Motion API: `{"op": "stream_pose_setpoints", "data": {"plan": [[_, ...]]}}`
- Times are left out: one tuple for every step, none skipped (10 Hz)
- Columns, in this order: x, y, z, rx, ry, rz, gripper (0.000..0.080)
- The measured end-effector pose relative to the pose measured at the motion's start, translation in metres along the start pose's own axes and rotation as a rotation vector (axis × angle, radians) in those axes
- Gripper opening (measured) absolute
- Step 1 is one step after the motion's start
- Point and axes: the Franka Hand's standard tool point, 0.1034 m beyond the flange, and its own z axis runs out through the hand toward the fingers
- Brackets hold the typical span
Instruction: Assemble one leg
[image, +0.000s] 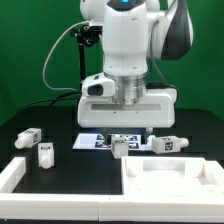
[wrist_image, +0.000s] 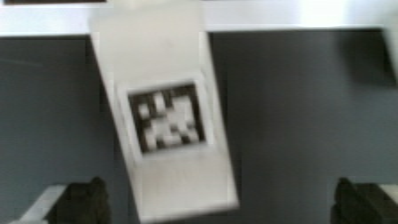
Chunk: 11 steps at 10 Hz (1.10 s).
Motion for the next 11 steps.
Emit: {"op": "stream_pose_setpoints", "data": {"plan": [[0.001,-0.001,-0.003,0.007,-0.108,-0.007,0.0648],[0.005,-0.002,-0.002,0.001,-0.178,-0.020,0.0648],[0.007,0.000,0.001,-0.024,-0.227,-0.043,0.0649],[-0.001,0.002,0.003,-0.045,-0.309,-0.062,0.0649],[-0.005,0.003,0.002,-0.069,-0.372,-0.082,0.0649],[-0.008,0.003,0.002,-0.069,-0.448,-0.078,0.0649],[-0.008,0.003,0.004,-0.069,-0.515,-0.073,0.0649],[-0.003,0.005,0.006,-0.068,-0.533,-0.083,0.0649],[0.005,0.014,0.004,-0.057,-0.524,-0.107,0.0649],[0.004,0.021,0.009,-0.056,-0.539,-0.085,0.0649],[0.000,0.020,0.017,-0.064,-0.565,-0.065,0.0649]]}}
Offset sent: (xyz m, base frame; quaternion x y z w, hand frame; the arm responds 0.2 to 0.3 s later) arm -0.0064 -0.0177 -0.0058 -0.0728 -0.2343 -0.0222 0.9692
